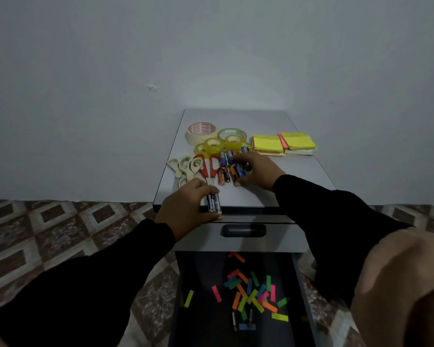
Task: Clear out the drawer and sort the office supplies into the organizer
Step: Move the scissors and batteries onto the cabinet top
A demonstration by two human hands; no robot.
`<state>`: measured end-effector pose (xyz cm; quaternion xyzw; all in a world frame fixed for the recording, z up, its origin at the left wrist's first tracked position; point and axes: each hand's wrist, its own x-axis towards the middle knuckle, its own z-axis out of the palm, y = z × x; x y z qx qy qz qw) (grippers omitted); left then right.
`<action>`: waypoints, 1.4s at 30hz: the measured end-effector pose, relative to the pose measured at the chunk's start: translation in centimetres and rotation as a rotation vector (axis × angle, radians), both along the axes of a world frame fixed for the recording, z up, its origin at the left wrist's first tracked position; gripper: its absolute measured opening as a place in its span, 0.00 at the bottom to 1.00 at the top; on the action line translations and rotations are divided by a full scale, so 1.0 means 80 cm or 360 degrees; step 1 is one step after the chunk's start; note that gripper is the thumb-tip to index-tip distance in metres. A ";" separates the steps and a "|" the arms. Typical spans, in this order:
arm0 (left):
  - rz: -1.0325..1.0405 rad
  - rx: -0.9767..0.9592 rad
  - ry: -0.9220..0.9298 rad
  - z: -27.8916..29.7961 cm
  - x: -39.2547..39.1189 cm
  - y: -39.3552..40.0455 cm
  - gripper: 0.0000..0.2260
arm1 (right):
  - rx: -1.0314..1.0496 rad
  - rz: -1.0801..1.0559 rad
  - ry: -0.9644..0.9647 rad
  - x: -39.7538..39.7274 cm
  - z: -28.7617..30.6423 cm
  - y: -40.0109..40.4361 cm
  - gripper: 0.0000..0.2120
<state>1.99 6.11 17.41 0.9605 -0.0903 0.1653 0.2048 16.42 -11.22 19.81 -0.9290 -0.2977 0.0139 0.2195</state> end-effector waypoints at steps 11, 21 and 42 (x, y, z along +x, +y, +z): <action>0.0056 0.0000 0.0156 0.014 0.033 -0.015 0.24 | 0.0445 -0.0150 0.0103 -0.003 -0.010 -0.016 0.41; 0.0167 0.0098 0.0177 0.030 0.107 -0.051 0.27 | 0.0579 -0.0194 0.0184 -0.006 -0.009 -0.046 0.40; 0.0182 0.0041 0.0238 0.016 0.138 -0.061 0.31 | 0.0624 -0.0302 0.0100 0.000 -0.031 -0.044 0.33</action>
